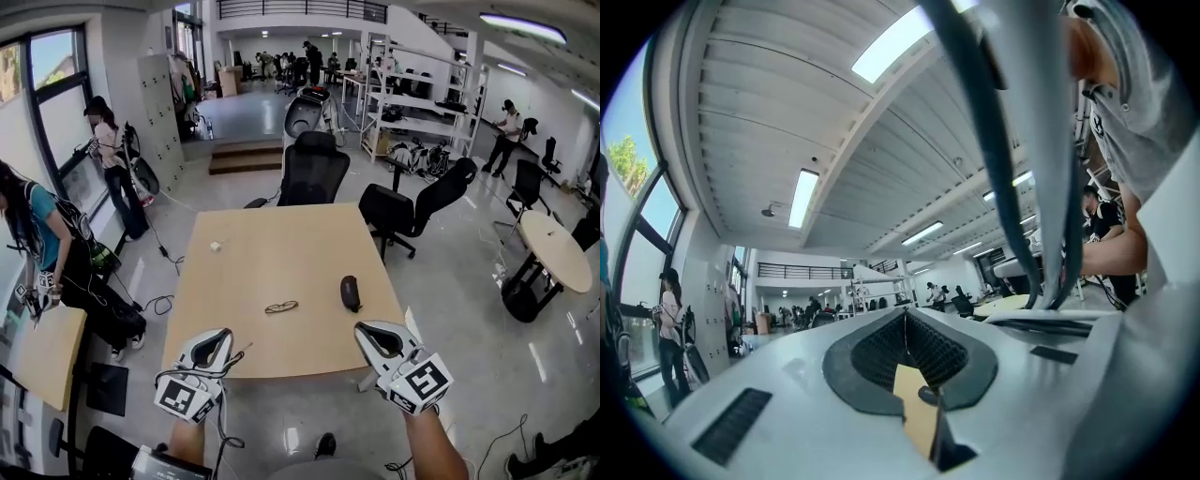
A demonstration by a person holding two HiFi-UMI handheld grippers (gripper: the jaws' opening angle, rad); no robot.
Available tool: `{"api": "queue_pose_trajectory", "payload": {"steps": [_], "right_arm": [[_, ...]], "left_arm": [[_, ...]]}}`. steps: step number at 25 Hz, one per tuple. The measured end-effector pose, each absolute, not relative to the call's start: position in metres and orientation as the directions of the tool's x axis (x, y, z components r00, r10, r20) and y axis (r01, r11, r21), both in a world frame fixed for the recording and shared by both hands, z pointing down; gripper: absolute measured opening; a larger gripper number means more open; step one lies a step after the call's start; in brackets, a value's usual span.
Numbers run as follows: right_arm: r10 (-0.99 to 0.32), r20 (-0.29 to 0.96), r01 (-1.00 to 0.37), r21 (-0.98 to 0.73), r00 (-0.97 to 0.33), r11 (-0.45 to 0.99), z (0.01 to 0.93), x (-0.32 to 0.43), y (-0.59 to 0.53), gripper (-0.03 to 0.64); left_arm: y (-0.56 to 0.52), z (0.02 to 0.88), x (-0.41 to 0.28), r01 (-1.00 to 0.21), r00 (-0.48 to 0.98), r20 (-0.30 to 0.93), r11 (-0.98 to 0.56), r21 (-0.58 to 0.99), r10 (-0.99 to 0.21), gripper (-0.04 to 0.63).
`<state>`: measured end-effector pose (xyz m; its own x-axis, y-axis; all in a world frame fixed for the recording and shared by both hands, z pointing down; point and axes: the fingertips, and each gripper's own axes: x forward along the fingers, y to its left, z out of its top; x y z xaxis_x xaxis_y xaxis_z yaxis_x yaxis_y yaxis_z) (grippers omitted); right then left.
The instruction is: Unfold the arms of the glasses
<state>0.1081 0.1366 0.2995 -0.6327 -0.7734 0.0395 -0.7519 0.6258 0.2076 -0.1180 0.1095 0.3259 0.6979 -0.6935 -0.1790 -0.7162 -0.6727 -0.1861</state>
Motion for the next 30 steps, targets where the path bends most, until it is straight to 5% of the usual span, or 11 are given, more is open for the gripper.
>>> {"api": "queue_pose_trajectory", "payload": {"steps": [17,30], "right_arm": [[-0.693,0.152,-0.679,0.140,-0.705,0.721,0.369,0.101,-0.034,0.009],[-0.655,0.341,-0.668,0.096,-0.674,0.738,0.466,0.059,-0.124,0.011]], "left_arm": [[-0.040,0.385,-0.094,-0.748,0.662,-0.064,-0.652,-0.126,-0.747,0.006],[-0.146,0.489,-0.105,-0.657,0.752,0.080,-0.754,0.002,-0.654,0.006]]}}
